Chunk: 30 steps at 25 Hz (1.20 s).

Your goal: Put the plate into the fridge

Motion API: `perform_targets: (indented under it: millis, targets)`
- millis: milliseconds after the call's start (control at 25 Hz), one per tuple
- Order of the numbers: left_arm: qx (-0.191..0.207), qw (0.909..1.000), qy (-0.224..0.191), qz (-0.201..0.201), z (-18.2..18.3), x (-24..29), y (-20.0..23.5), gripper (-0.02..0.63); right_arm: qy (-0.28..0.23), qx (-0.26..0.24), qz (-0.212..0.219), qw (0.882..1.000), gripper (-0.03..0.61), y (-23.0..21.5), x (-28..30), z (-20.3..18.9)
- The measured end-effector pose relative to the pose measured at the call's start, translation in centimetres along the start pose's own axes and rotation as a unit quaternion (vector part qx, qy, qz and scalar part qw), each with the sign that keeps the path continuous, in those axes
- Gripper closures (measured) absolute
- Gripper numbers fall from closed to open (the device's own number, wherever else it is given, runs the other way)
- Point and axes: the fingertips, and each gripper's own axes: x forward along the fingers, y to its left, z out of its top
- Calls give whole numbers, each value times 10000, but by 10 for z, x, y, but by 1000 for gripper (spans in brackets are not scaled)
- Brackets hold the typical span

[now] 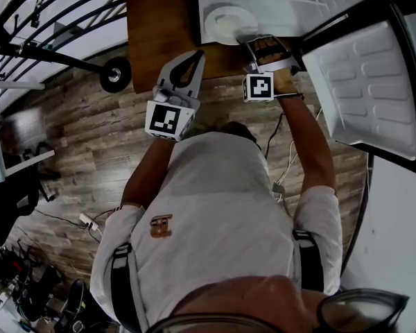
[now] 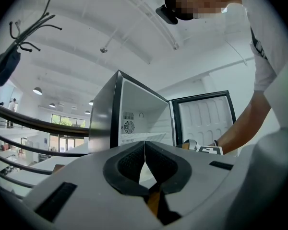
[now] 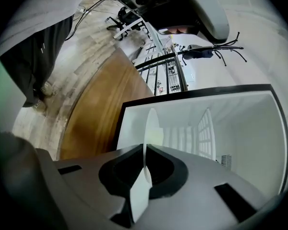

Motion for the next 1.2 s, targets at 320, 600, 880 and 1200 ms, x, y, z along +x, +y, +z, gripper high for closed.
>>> perform_targets:
  millis: [320,600,880,1200]
  targets:
    - [-104,9997,104,211,-39,28,10,594,-81,-4,264,9996,541,17,38,-14]
    - [-197,9987,296,353,-56,36,14,594,-169,70,480,9987,541,20,60,-15]
    - [-201,9981,356,468,-59,37,17,594,-265,0,593,9979,540,19,71,-12]
    - [-201,9971,472,570,-66,38,20,594,-305,-40,849,9959,540,17,83,-15]
